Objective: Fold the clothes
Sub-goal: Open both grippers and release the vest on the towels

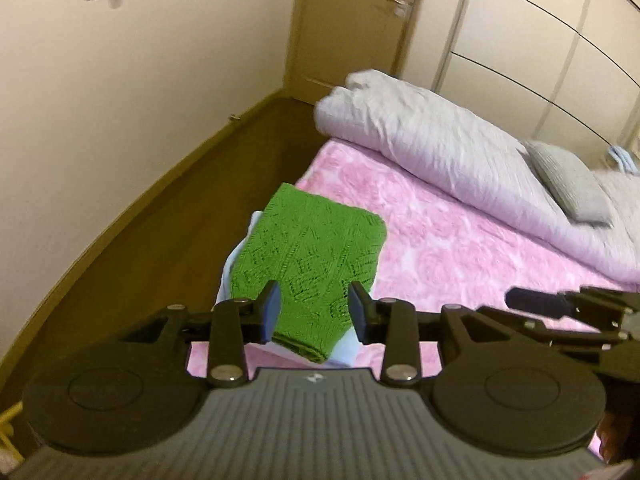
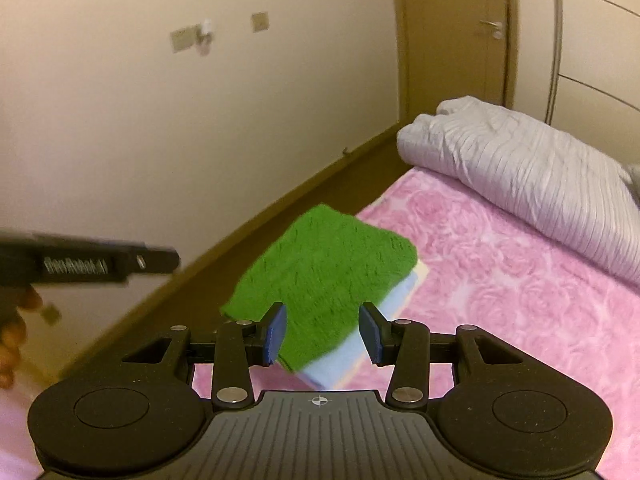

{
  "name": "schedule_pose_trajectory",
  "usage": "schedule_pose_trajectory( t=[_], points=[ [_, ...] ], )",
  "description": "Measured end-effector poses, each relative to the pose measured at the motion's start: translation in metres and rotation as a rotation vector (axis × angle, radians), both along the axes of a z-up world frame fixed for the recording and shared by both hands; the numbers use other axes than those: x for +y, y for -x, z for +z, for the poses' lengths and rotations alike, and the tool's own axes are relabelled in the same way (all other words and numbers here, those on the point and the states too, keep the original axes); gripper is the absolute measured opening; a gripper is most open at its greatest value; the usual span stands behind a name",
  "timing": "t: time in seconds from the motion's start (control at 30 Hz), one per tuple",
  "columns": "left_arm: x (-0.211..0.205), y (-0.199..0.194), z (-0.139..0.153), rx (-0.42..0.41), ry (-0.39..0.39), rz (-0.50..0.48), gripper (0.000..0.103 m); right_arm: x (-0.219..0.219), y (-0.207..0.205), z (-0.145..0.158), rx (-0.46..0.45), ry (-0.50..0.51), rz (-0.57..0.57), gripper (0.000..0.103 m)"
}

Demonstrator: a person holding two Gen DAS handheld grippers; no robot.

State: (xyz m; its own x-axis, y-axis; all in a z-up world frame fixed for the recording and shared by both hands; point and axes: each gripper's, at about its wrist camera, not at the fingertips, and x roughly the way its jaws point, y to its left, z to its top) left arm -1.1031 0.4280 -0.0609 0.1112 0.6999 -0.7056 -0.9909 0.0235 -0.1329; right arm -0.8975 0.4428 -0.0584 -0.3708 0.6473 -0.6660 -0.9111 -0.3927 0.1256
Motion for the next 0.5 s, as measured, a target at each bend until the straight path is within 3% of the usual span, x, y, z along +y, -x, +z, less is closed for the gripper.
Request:
schedule_pose_trajectory(
  t=[0.17, 0.33, 0.5],
  points=[
    [-0.029, -0.037, 0.009, 0.034, -0.041, 0.058, 0.035, -0.014, -0.019, -0.005, -0.053, -0.005, 0.061, 0.044],
    [-0.048, -0.060, 0.016, -0.003, -0.043, 0.112, 0.035, -0.021, -0.054, -0.002, 0.066, 0.073, 0.107, 0.044],
    [-0.064, -0.086, 0.024, -0.006, -0.019, 0.209, 0.035, -0.031, -0.082, 0.004, 0.076, 0.086, 0.133, 0.044]
  ],
)
